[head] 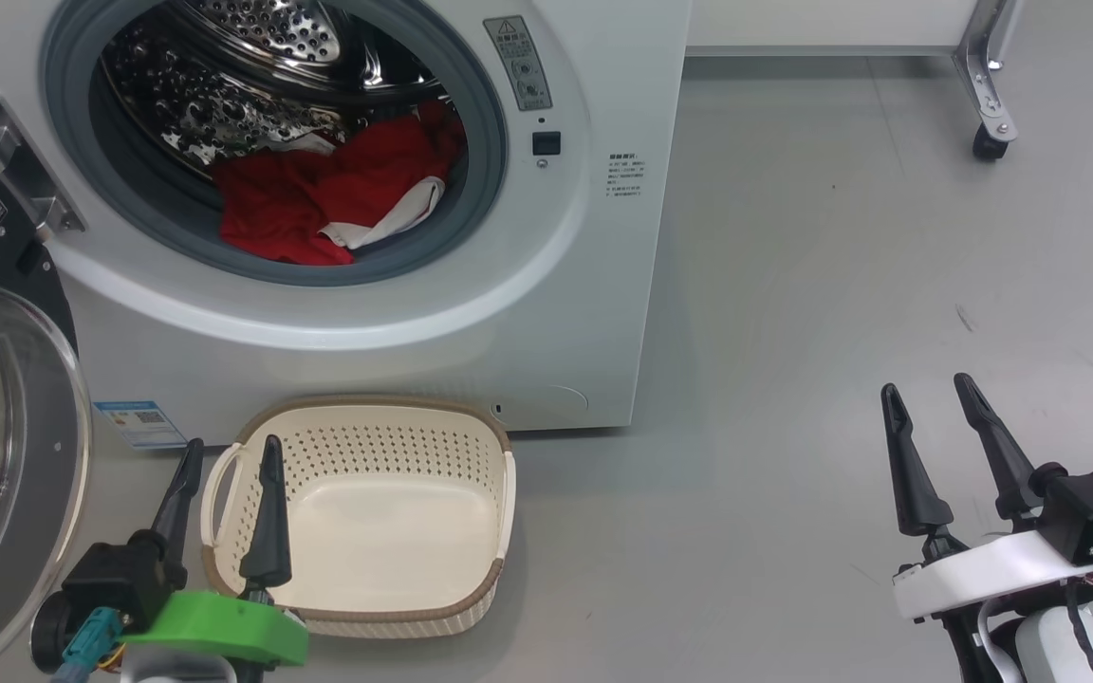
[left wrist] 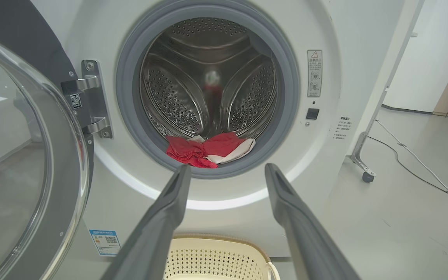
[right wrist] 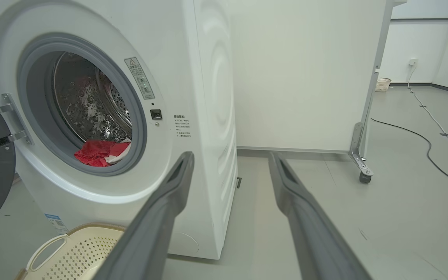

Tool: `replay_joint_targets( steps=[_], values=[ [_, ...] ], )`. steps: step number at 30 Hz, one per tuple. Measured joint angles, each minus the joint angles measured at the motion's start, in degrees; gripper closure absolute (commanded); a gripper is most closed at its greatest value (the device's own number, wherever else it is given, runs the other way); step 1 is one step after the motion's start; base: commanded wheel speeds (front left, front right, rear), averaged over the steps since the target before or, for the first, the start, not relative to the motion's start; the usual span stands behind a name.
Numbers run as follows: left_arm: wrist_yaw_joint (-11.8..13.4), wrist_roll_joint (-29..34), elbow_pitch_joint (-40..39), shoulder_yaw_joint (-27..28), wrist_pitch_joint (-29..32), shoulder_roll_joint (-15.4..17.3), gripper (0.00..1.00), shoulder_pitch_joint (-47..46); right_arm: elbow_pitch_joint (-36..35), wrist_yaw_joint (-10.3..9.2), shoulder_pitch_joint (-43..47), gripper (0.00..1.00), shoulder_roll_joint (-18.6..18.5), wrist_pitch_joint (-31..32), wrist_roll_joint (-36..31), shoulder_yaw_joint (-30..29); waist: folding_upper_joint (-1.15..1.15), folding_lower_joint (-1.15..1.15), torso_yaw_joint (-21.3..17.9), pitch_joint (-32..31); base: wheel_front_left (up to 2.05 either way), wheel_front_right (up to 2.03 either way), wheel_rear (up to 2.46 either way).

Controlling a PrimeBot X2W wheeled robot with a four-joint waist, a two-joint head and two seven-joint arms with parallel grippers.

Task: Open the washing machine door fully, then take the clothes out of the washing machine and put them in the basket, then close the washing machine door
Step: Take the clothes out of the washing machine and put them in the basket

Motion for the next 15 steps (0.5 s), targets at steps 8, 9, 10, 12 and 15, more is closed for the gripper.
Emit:
replay_joint_targets(
  steps=[8, 9, 10, 12, 15],
  values=[
    [0.0, 0.47, 0.01, -0.2, 0.0, 0.0, 0.0, 0.18, 0.2, 0.42, 0.0, 0.0, 0.08, 0.0, -0.2, 0.09, 0.0, 0.0, 0.02, -0.47, 0.99, -0.99, 0.0],
    [0.0, 0.47, 0.01, -0.2, 0.0, 0.0, 0.0, 0.28, 0.23, 0.42, 0.0, 0.0, 0.12, 0.0, -0.2, 0.1, 0.0, 0.0, 0.02, -0.52, 0.83, -0.83, 0.0],
    [-0.01, 0.47, 0.02, -0.2, 0.0, 0.0, 0.0, 0.4, 0.24, 0.43, 0.0, 0.0, 0.19, 0.0, -0.2, 0.11, 0.0, 0.0, 0.02, -0.56, 0.79, -0.79, 0.0],
    [-0.01, 0.47, 0.02, -0.22, 0.0, 0.0, 0.0, 0.55, 0.25, 0.43, 0.0, 0.0, 0.27, 0.0, -0.2, 0.11, 0.0, 0.0, 0.01, -0.62, 0.74, -0.74, 0.0],
    [-0.01, 0.47, 0.01, -0.24, 0.0, 0.0, 0.0, 0.57, 0.25, 0.44, 0.0, 0.0, 0.34, 0.0, -0.2, 0.11, 0.0, 0.0, -0.02, -0.59, 0.66, -0.66, 0.0]
  ],
)
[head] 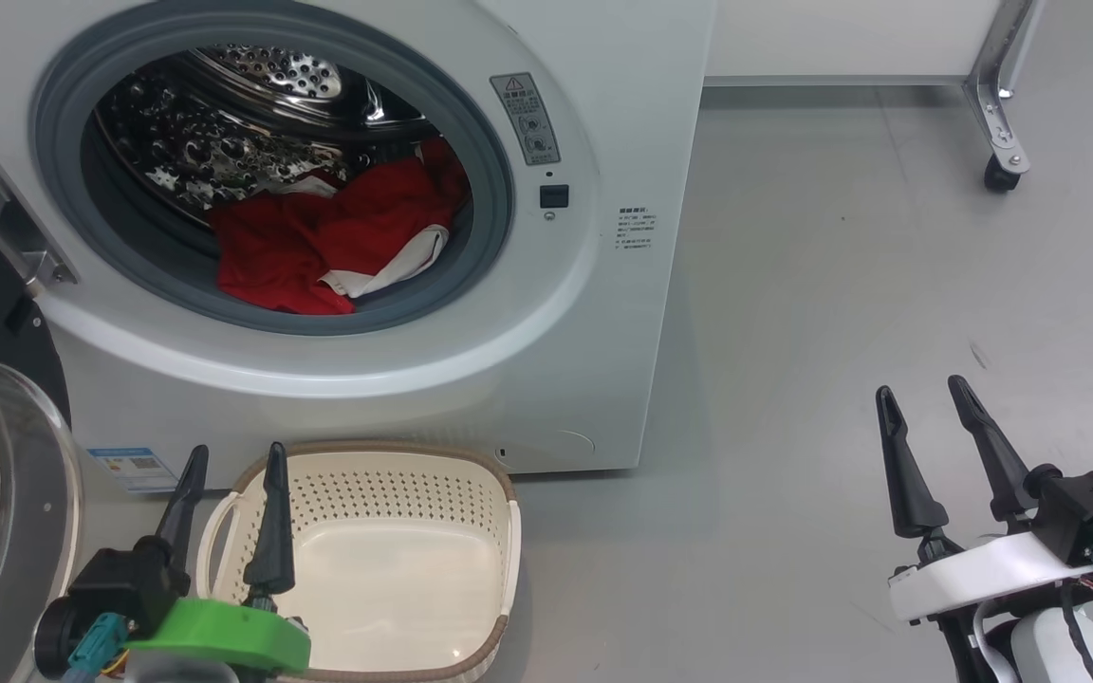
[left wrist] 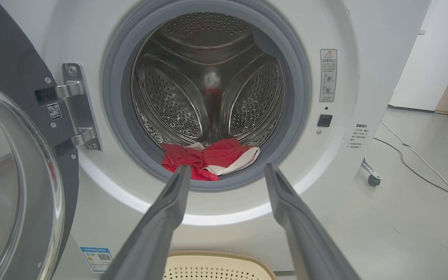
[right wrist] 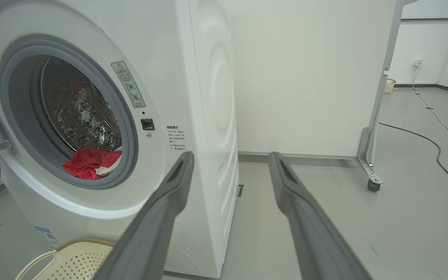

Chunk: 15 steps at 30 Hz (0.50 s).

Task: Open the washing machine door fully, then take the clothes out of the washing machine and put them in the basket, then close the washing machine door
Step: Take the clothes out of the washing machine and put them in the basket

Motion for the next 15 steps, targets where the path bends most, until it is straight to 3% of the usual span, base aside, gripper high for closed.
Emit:
replay_joint_targets(
  steps=[15],
  values=[
    [0.0, 0.1, -0.16, -0.1, 0.0, -0.01, 0.0, 0.03, -0.02, 0.04, 0.01, 0.0, 0.29, 0.0, 0.0, -0.48, 0.0, 0.0, -0.22, 0.83, 0.35, -0.35, 0.0]
  ],
)
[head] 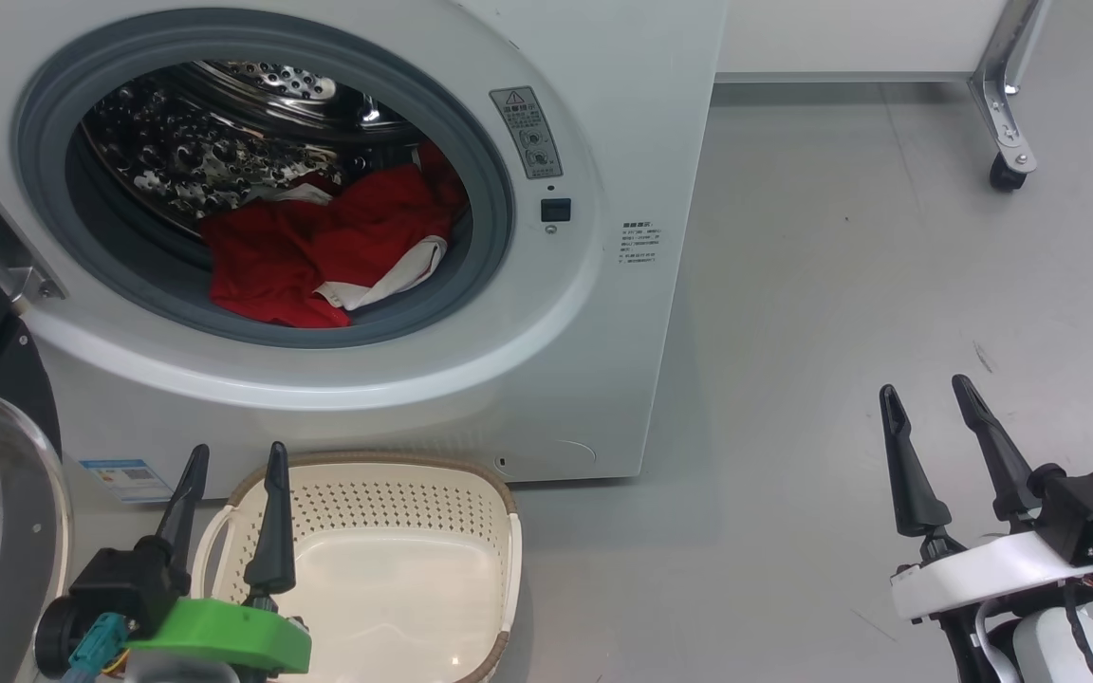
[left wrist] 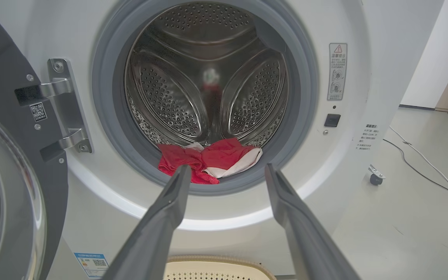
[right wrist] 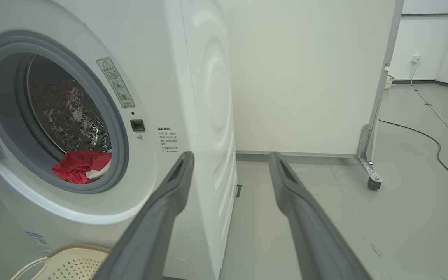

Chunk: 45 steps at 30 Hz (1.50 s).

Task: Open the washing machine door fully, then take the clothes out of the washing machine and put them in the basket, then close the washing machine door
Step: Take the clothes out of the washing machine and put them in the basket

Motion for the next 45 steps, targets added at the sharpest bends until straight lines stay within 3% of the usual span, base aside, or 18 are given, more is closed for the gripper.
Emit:
replay_joint_targets(
  steps=[38, 45],
  values=[
    [-0.03, 0.45, 0.05, 0.14, 0.0, 0.0, 0.0, -0.02, -0.88, 0.46, -0.02, 0.0, 0.42, 0.0, -0.22, -0.63, 0.0, 0.0, -0.39, 2.58, 0.0, 0.0, 0.0],
    [1.48, 2.57, 0.08, 0.1, 0.07, 0.29, 0.0, -0.31, -1.43, 0.52, -0.07, 0.0, 0.31, 0.0, -0.53, 0.53, 0.0, 0.0, -0.91, 5.81, 0.0, 0.0, 0.0]
  ],
)
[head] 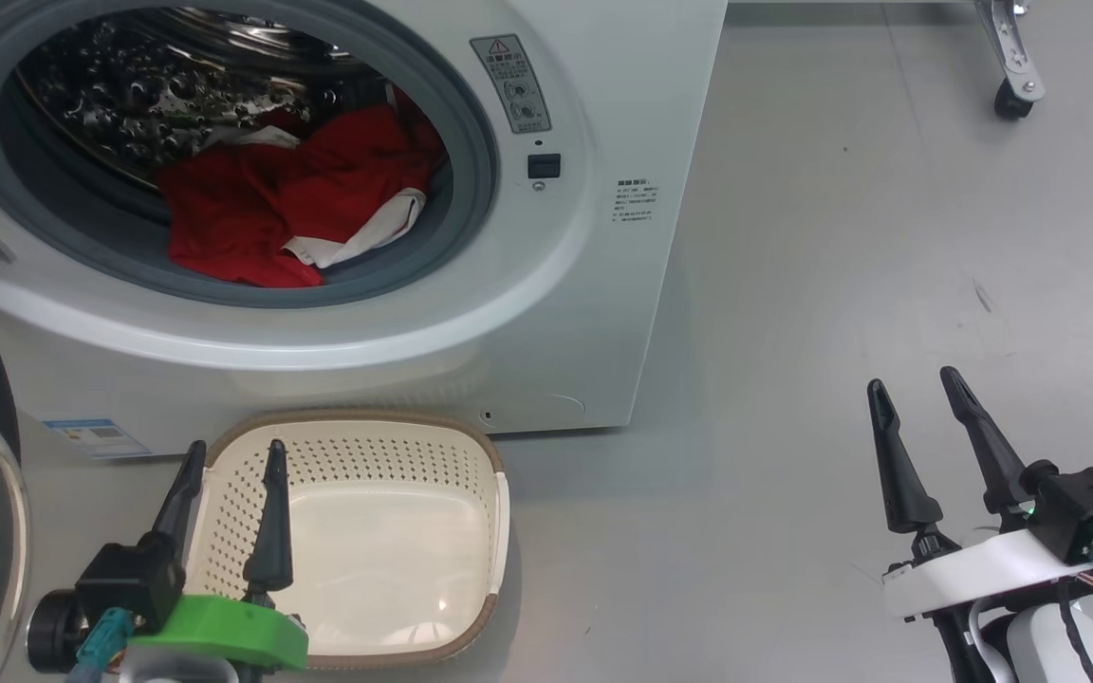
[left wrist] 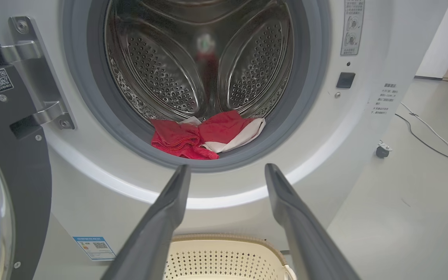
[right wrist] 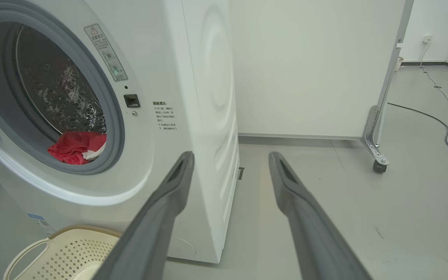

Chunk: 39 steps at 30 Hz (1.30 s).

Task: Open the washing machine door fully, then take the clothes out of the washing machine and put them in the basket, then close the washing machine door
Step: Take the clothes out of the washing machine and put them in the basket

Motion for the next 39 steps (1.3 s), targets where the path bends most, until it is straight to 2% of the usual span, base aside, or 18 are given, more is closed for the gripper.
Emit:
replay_joint_targets(
  steps=[14, 25, 33, 39],
  values=[
    [3.75, 5.86, -0.86, 0.36, 5.04, 3.47, 0.0, -9.04, -0.75, 0.16, -2.64, 0.0, 0.66, 0.0, 0.13, 1.99, 0.0, 0.0, -3.01, 7.86, 0.0, 0.0, 0.0],
    [8.87, 10.29, -0.58, 3.91, 13.83, 8.25, 0.0, -22.55, -1.45, 0.47, -7.32, 0.0, 1.7, -0.26, 1.15, 3.48, 0.0, 0.0, -7.7, 14.94, 0.0, 0.0, 0.0],
    [10.14, 14.33, 3.68, 5.89, 21.26, 12.66, 0.0, -30.66, -1.42, 0.48, -10.27, 0.0, 2.44, -0.3, 1.71, 4.26, 0.0, 0.0, -11.15, 19.86, 0.0, 0.0, 0.0],
    [10.57, 16.39, 7.35, 6.78, 25.99, 14.36, 0.0, -35.18, -1.27, 0.48, -11.85, 0.0, 2.69, -0.3, 2.58, 4.37, 0.0, 0.0, -13.43, 22.96, 0.0, 0.0, 0.0]
  ],
)
